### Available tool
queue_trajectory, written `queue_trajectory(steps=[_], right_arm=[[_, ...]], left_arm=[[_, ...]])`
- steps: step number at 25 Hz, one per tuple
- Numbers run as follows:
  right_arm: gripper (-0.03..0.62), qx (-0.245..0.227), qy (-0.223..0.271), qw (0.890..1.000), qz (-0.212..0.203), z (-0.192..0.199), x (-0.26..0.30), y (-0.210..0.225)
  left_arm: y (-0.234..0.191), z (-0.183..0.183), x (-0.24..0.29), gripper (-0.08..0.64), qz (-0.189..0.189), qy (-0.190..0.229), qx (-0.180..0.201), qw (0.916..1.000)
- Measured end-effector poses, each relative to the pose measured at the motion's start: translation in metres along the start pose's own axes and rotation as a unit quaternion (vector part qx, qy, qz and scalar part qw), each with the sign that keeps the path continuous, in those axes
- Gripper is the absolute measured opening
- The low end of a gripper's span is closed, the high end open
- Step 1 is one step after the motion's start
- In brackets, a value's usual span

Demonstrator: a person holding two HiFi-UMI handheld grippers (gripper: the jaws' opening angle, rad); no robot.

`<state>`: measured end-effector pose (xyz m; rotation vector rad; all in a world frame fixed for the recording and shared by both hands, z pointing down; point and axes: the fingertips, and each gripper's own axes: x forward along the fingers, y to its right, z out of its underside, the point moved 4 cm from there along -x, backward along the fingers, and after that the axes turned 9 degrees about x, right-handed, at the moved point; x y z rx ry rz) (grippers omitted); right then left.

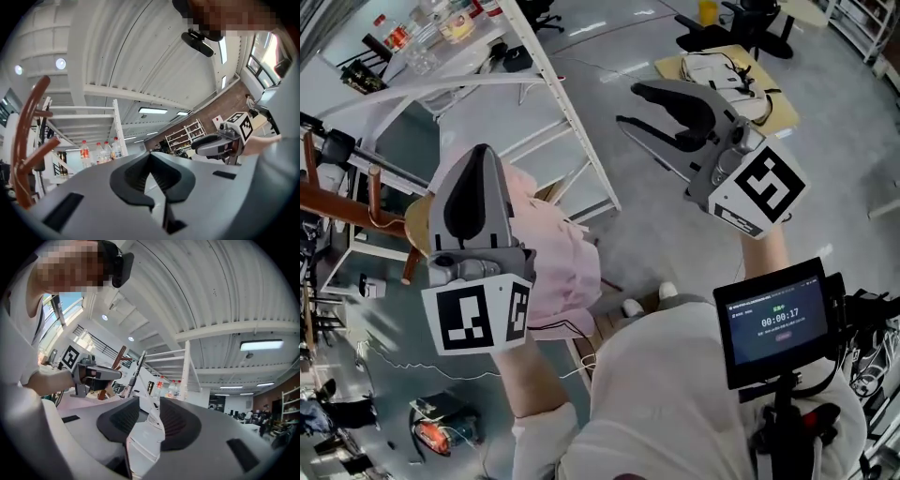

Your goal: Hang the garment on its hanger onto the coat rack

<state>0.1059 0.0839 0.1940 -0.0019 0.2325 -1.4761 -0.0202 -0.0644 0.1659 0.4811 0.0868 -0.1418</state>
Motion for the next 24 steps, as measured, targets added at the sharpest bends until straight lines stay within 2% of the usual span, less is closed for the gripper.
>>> queue_trajectory(steps=[1,6,10,24], right_arm=[[0.133,0.002,0.001,1.000,0.013,0.001,-0.012,0.003],[0.132,0.001,-0.003,0.998,0.056,0.003,-0.046,0.011],[0.130,0.005,-0.002,0.998,0.070,0.005,-0.050,0.014],[0.130,0.025,-0.014,0.998,0.062,0.022,-0.024,0.010]], left_arm=[[0.011,0.002,0.007,0.008,0.010,0.004,-0.008,0.9999],[0.049,0.012,0.030,0.008,0.050,0.018,-0.064,0.9965],[0.056,0.023,0.041,0.006,0.069,0.017,-0.094,0.9930],[0.060,0.045,0.046,0.006,0.099,-0.008,-0.070,0.9926]])
